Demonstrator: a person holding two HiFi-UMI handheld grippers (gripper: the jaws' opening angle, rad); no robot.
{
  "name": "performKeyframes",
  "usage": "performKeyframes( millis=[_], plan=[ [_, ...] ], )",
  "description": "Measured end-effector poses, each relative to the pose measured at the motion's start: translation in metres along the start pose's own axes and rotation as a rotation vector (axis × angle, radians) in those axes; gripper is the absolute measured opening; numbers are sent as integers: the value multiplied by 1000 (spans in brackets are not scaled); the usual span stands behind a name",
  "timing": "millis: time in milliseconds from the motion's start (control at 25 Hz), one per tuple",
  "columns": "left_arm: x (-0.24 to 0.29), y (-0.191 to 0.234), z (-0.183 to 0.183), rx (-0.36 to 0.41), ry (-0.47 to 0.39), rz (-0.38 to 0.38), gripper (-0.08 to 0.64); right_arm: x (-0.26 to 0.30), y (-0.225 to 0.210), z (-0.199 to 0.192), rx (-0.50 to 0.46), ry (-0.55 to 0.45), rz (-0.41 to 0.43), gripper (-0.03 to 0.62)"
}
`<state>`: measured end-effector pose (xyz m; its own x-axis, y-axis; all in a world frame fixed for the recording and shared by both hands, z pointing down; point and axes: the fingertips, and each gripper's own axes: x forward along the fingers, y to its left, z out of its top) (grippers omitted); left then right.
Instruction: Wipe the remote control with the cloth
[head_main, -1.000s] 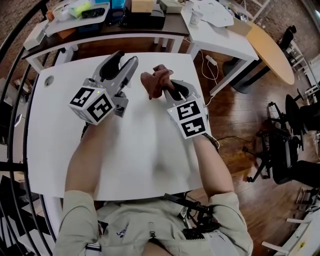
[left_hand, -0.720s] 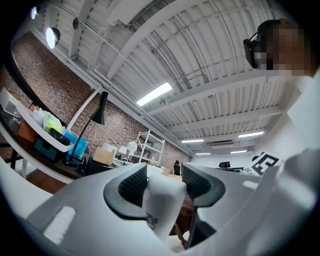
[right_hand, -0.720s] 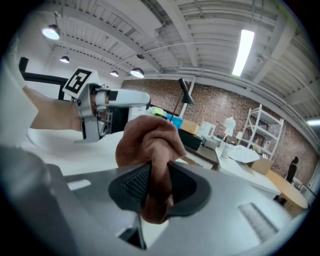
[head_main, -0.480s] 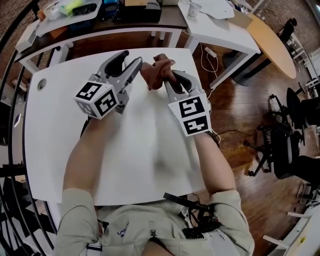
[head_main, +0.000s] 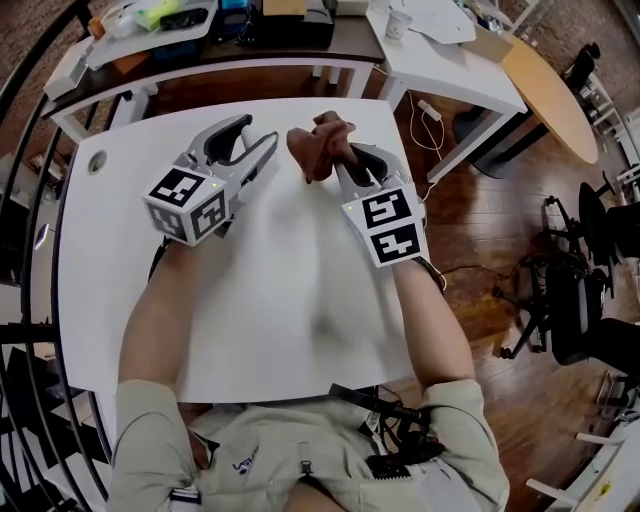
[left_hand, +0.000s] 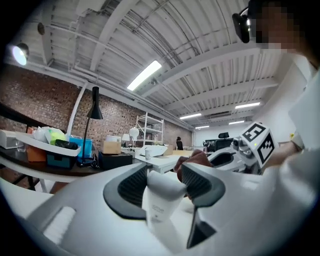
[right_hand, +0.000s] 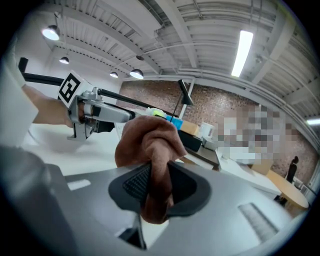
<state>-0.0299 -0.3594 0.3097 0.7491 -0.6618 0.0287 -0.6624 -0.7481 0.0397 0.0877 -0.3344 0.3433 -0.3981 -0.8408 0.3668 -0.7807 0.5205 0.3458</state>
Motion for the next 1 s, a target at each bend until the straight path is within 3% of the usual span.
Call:
performKeyframes(
  millis=[440,480,560,760,1000],
  plan=[
    [-14,11,-68,38,279,33,216,10,-1,-8,-16,68,9,81],
    [-16,13,-73,36,303,38,129,12,-3,-10,-13,83,13,81],
    [-17,17,-81,28,342,50,91,18,-6,-16,-12,114,22,83],
    [-14,22,-91,27,421,64,87,34,-5,-30,-18,194,60,83],
    [-13,34,-93,14,439,107,86,53,4,-44,-42,290,108,86]
  ],
)
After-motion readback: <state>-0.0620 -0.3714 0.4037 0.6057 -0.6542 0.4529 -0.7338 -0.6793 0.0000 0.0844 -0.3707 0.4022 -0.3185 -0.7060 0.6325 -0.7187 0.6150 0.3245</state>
